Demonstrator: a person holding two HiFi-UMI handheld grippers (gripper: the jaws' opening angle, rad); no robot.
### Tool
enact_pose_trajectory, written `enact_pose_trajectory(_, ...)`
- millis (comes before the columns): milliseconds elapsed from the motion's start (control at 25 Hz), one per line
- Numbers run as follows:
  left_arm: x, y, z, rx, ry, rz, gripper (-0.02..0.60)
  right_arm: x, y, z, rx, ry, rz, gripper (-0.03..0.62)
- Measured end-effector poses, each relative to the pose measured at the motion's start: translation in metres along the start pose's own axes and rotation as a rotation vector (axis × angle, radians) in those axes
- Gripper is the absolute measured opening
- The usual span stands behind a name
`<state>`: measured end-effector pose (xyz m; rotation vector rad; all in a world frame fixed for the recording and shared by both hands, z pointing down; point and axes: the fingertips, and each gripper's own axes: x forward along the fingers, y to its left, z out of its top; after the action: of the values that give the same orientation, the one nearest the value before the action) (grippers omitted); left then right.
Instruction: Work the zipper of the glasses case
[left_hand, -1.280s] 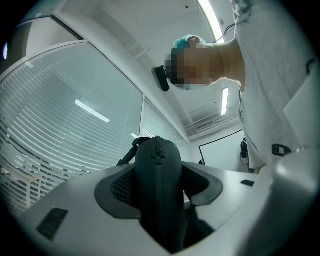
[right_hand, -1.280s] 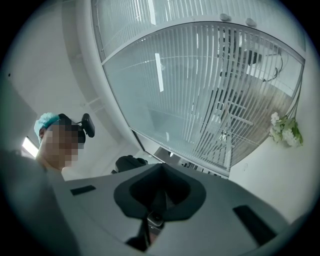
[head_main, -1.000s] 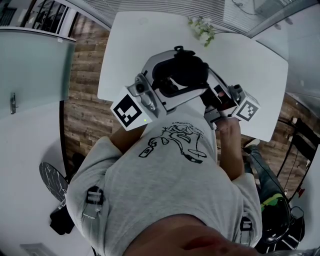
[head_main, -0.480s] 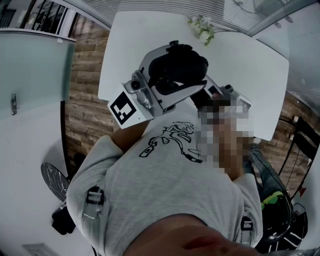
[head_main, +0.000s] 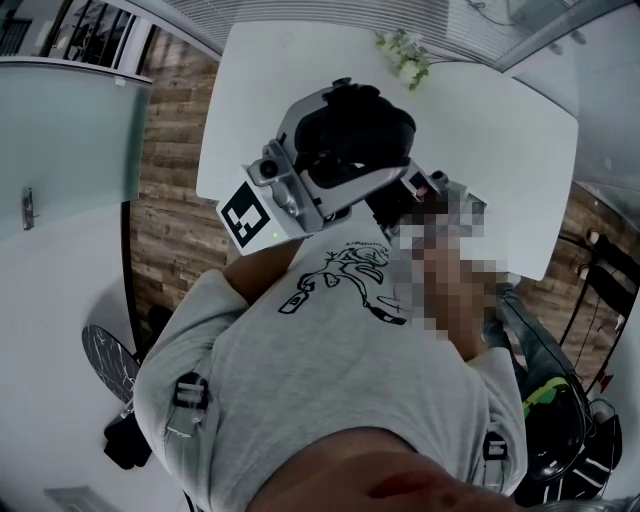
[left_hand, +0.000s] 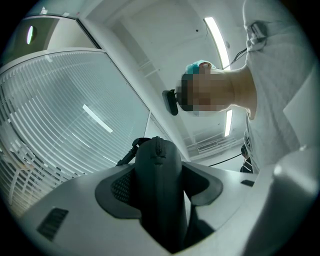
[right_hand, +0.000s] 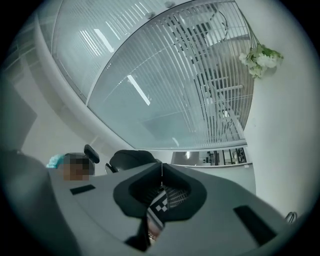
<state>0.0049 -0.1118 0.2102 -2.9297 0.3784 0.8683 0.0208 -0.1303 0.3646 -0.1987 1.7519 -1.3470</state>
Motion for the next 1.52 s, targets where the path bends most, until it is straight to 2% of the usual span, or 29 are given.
enact_pose_trajectory(520,-0.001,0.001,-0.010,-0.006,-0.017,0.019,0.254,-0.008,-0.009,0.000,0.101,-0.062,0.006,0.017)
enact_pose_trajectory(640,-0.001,0.000,-0.010,-0.013,-0.018,0.021,0.254,-0.009,-0.008,0.001,0.069,-0.058,-0.019,0.025)
enact_pose_trajectory(840,0.001,0.002,-0.013,0.002,0.004,0.036,0.253,-0.019,-0.017,-0.001,-0.062,-0.013,-0.144,0.069)
enact_pose_trajectory(960,-0.001,0.004,-0.014,0.012,0.024,0.051,0.253,-0.028,-0.018,0.005,-0.206,0.020,-0.231,0.066)
enact_pose_trajectory(1240,-0.009,0.009,-0.036,0.031,0.132,0.108,0.253,-0.052,-0.001,0.030,-0.664,0.112,-0.485,0.071)
enact_pose_trajectory(1520,-0.001,0.022,-0.069,0.023,0.224,0.166,0.253,-0.064,0.023,0.065,-1.052,0.195,-0.632,0.055)
